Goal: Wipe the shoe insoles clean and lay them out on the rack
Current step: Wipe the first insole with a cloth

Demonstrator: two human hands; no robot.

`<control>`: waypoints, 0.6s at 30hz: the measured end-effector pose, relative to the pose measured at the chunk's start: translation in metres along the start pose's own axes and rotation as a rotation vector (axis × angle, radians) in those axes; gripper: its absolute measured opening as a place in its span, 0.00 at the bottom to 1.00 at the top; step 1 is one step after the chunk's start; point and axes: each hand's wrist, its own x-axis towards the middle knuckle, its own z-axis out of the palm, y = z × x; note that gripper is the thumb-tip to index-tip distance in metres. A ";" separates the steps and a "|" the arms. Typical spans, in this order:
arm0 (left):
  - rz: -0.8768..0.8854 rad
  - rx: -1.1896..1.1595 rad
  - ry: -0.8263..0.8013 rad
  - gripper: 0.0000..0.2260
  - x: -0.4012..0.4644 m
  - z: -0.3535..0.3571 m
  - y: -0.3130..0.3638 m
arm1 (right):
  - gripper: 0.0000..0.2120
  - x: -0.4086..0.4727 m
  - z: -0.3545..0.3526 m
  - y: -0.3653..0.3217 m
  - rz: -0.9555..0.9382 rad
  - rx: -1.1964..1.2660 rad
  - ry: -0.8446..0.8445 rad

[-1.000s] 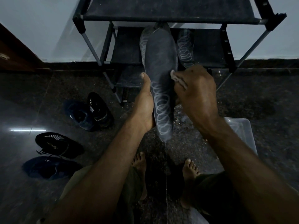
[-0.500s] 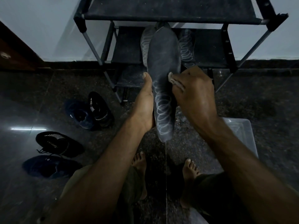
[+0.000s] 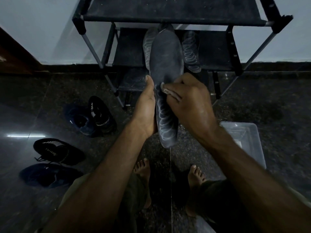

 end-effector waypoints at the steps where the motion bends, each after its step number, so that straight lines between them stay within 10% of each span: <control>1: -0.005 -0.013 -0.021 0.33 -0.001 -0.001 0.001 | 0.04 -0.001 0.001 -0.002 -0.028 0.000 -0.030; 18: -0.026 0.034 0.000 0.29 -0.004 0.002 -0.001 | 0.05 0.002 -0.002 0.006 -0.089 -0.025 -0.052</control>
